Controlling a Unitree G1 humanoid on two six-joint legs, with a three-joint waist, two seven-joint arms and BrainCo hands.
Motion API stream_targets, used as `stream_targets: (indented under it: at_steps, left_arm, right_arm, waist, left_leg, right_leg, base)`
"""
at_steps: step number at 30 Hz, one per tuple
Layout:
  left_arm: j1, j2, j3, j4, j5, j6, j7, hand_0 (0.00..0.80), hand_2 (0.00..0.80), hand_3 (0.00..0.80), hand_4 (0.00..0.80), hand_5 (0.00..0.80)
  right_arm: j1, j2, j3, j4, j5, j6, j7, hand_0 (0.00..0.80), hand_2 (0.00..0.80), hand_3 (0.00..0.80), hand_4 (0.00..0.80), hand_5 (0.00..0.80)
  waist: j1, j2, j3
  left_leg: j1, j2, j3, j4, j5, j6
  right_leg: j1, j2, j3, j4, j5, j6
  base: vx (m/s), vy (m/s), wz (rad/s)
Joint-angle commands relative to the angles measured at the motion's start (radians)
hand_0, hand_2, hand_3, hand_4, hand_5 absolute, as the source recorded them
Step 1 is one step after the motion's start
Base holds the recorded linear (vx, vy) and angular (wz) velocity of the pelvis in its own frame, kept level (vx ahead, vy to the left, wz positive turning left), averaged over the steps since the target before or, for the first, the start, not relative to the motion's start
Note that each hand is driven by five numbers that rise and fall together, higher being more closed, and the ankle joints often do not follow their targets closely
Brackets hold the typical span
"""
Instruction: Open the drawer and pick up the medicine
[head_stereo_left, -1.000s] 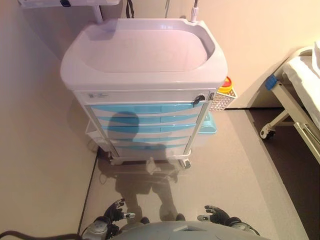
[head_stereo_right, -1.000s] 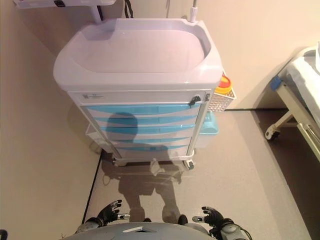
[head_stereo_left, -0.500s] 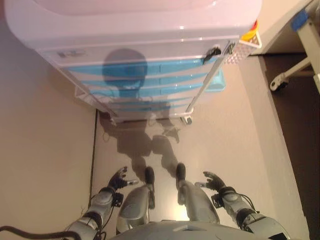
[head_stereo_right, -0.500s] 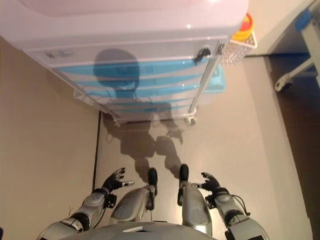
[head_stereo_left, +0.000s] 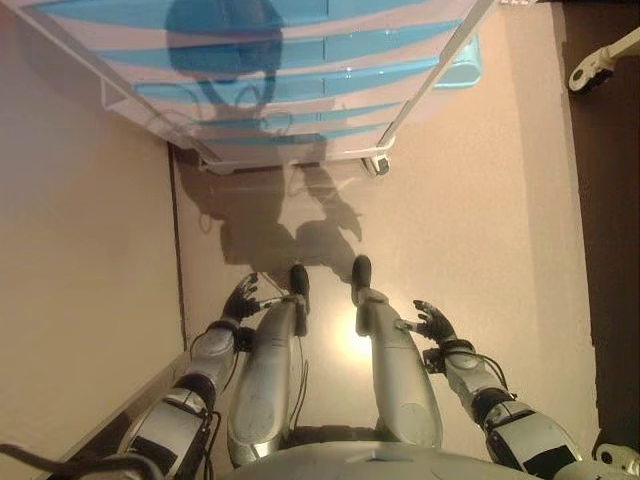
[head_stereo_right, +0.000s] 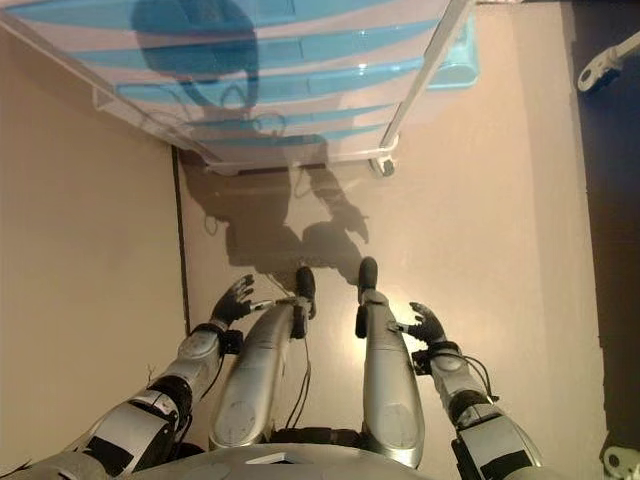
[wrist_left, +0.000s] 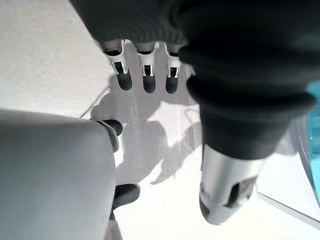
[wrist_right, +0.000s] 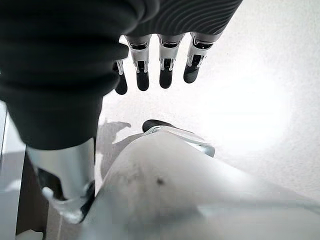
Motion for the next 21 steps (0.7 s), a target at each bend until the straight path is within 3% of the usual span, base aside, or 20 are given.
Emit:
stream_targets:
  at_steps: [1, 15, 21]
  left_arm:
    - [0.024, -0.005, 0.029, -0.046, -0.021, -0.057, 0.014, 0.0, 0.0, 0.0, 0.0, 0.0]
    - [-0.035, 0.03, 0.068, -0.202, -0.248, -0.148, -0.068, 0.0, 0.0, 0.0, 0.0, 0.0]
    - [-0.08, 0.085, 0.08, -0.306, -0.438, -0.115, -0.186, 0.0, 0.0, 0.0, 0.0, 0.0]
  right_arm:
    - [0.05, -0.037, 0.053, -0.022, 0.021, 0.007, -0.008, 0.0, 0.0, 0.0, 0.0, 0.0]
    - [0.062, -0.075, 0.063, -0.035, -0.004, 0.015, 0.023, 0.0, 0.0, 0.0, 0.0, 0.0]
    - [0.073, -0.098, 0.068, -0.061, -0.016, 0.018, 0.036, 0.0, 0.0, 0.0, 0.0, 0.0]
  waist:
    - [-0.018, 0.013, -0.018]
    - [-0.048, 0.015, -0.009]
    - [-0.061, 0.017, -0.009]
  left_leg:
    - [-0.02, -0.063, -0.066, -0.045, 0.013, 0.004]
    - [-0.046, -0.056, -0.039, -0.018, -0.002, 0.005]
    - [-0.049, -0.05, -0.026, -0.005, -0.012, 0.007]
  right_leg:
    - [-0.026, 0.07, -0.064, 0.109, -0.06, -0.05]
    - [-0.058, 0.089, -0.033, 0.126, -0.056, -0.047]
    - [-0.062, 0.094, -0.021, 0.134, -0.057, -0.045]
  base:
    - [-0.011, 0.035, -0.08]
    - [0.026, 0.057, -0.09]
    - [0.042, 0.055, -0.11]
